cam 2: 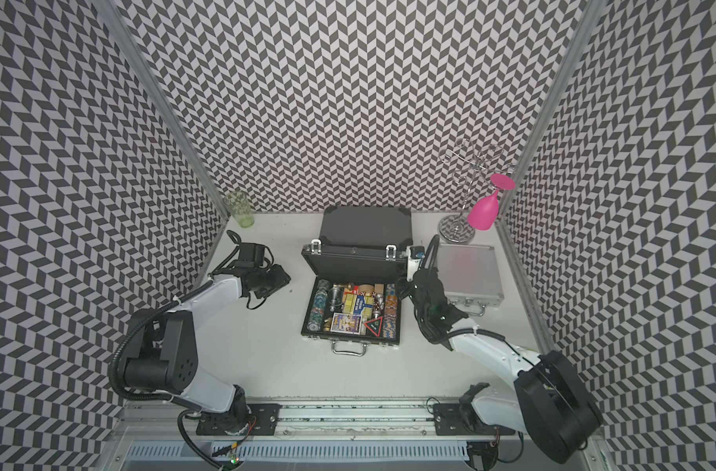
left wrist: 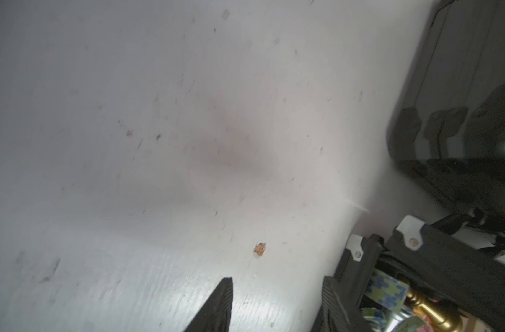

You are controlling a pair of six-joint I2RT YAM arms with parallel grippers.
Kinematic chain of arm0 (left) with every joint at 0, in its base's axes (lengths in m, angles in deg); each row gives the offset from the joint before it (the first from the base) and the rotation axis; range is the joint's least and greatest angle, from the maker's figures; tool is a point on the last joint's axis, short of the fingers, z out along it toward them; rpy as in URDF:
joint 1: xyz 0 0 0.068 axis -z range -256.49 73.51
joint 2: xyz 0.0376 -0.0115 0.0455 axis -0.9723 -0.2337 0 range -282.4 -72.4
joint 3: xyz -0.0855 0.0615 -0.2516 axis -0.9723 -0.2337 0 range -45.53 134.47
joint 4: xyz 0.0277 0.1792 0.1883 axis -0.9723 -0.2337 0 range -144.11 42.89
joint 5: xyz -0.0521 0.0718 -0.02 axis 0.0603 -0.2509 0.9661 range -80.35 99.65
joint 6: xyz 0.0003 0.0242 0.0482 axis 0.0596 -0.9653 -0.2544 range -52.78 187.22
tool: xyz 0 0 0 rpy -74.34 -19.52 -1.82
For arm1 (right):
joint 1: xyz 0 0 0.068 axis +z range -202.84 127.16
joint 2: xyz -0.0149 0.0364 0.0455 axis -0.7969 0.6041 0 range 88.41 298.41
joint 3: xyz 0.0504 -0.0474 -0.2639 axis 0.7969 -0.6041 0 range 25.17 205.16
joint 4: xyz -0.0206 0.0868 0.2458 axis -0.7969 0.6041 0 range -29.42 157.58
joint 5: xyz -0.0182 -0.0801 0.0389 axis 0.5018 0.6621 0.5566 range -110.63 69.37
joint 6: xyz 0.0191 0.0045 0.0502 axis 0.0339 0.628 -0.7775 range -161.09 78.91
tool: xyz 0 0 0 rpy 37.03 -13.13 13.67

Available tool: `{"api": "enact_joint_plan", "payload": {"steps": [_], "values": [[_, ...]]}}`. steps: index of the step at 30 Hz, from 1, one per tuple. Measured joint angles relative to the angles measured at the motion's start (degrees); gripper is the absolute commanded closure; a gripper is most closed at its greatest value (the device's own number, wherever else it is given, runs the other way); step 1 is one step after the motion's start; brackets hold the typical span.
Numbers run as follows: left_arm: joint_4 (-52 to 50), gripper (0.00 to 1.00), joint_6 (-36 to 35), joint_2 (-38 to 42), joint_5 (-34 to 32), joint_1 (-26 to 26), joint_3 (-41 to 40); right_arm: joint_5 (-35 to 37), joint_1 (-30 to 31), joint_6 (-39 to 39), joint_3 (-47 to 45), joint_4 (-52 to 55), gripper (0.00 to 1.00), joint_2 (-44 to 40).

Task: Close the poker set cases
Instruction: Close the lid of the poker set case.

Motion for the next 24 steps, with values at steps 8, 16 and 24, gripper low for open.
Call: {"api": "enact_joint_plan", "payload": {"steps": [8,16,24], "values": [[0.94,0.46,1.01,-0.94,1.29,0.02,0.96,0.37,1.92,-3.58,-2.12,2.82,0.50,-2.54],[1.20,0.45,1.01,-0.72,1.70,0.02,0.22,0.63,2.54,-7.08,-4.59,6.71,0.46,-5.05],[1.25,0.45,1.05,-0.72,1.70,0.50,-0.17,0.96,2.62,-13.18,-6.14,14.51,0.43,-8.44]]}}
